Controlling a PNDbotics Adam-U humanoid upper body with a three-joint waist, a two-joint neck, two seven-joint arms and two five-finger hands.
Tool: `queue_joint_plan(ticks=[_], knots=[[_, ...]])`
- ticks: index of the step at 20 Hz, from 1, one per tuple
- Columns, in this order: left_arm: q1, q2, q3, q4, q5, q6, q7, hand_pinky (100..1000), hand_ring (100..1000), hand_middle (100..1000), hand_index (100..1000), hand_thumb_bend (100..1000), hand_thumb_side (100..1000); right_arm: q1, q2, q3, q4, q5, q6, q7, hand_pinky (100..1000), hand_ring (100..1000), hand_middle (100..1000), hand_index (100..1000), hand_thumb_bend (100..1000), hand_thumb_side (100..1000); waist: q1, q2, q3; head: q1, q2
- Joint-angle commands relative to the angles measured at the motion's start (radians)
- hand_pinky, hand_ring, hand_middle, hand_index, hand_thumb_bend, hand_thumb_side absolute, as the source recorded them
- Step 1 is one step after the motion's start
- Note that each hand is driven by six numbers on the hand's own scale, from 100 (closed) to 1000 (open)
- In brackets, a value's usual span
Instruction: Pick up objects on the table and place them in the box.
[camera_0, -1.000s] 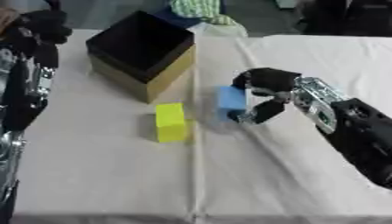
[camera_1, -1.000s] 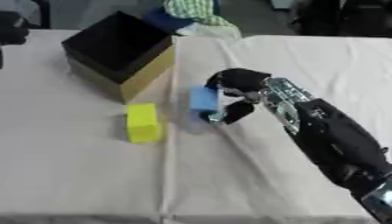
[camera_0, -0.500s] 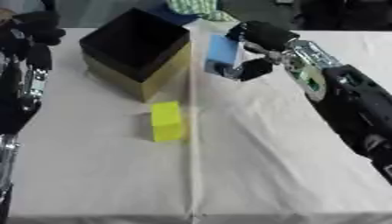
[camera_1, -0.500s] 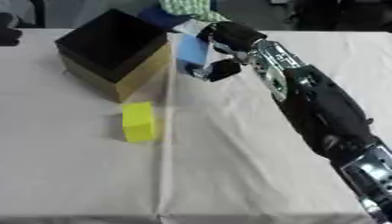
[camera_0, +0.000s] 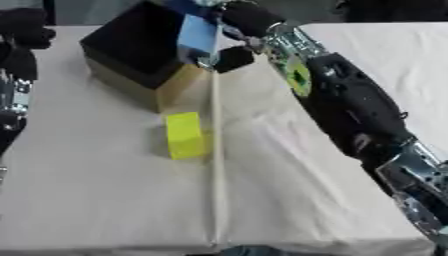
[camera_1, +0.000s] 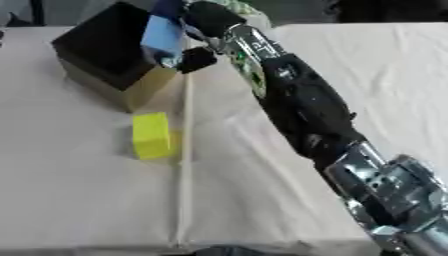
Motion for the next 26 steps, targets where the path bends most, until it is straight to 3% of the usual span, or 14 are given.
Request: queue_joint_plan(ticks=[1, 7, 12, 15, 19, 26], knots=[[-0.021, 0.006, -0.005, -0.014, 0.002, -0.008, -0.004, 756, 758, 794, 825, 104, 854, -0.055, 0.058, -0.043, 0.046, 0.050, 0.041, -0.006, 868, 800, 602, 793, 100, 858, 0.009, -0.009, 0.010, -0.019, 0.005], [-0.038, 0.004, -0.009, -0.014, 0.007, -0.013, -0.010, 756, 758, 795, 824, 105, 854, -0.115, 0.172, -0.097, 0.114, 0.135, 0.123, -0.045, 871, 801, 602, 794, 100, 852, 0.006, 0.008, 0.034, -0.043, -0.005], [-0.050, 0.003, -0.012, -0.014, 0.011, -0.016, -0.015, 756, 758, 795, 825, 105, 854, -0.129, 0.228, -0.184, 0.121, 0.215, 0.201, -0.078, 870, 801, 599, 793, 100, 860, -0.001, 0.021, 0.051, -0.058, -0.019], [-0.055, 0.004, -0.010, -0.014, 0.012, -0.016, -0.015, 756, 759, 796, 824, 105, 854, -0.123, 0.267, -0.233, 0.103, 0.377, 0.281, -0.079, 869, 800, 596, 791, 100, 869, -0.003, 0.026, 0.058, -0.062, -0.026], [-0.061, 0.003, -0.011, -0.014, 0.013, -0.017, -0.019, 757, 759, 796, 825, 104, 853, -0.118, 0.291, -0.275, 0.079, 0.474, 0.319, -0.076, 869, 800, 593, 790, 100, 873, -0.004, 0.029, 0.060, -0.064, -0.033], [-0.067, 0.004, -0.012, -0.014, 0.015, -0.019, -0.024, 757, 759, 797, 825, 103, 852, -0.120, 0.309, -0.319, 0.034, 0.521, 0.391, -0.079, 868, 800, 589, 791, 100, 872, -0.005, 0.032, 0.062, -0.069, -0.044]])
